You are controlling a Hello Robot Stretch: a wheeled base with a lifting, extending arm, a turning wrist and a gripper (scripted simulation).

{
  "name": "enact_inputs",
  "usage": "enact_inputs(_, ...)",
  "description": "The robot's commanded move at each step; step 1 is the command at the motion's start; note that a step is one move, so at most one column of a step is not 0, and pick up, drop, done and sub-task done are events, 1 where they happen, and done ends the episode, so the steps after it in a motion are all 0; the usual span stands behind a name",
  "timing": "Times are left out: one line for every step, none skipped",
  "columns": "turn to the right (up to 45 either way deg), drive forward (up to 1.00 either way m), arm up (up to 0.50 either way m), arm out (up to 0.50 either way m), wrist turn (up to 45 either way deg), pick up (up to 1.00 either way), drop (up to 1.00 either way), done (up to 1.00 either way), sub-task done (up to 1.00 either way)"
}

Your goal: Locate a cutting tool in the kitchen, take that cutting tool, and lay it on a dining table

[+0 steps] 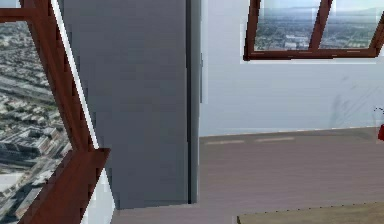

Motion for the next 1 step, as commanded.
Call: enact_inputs(0.0,0.0,0.0,0.0,0.0,0.0,0.0,1.0,0.0)
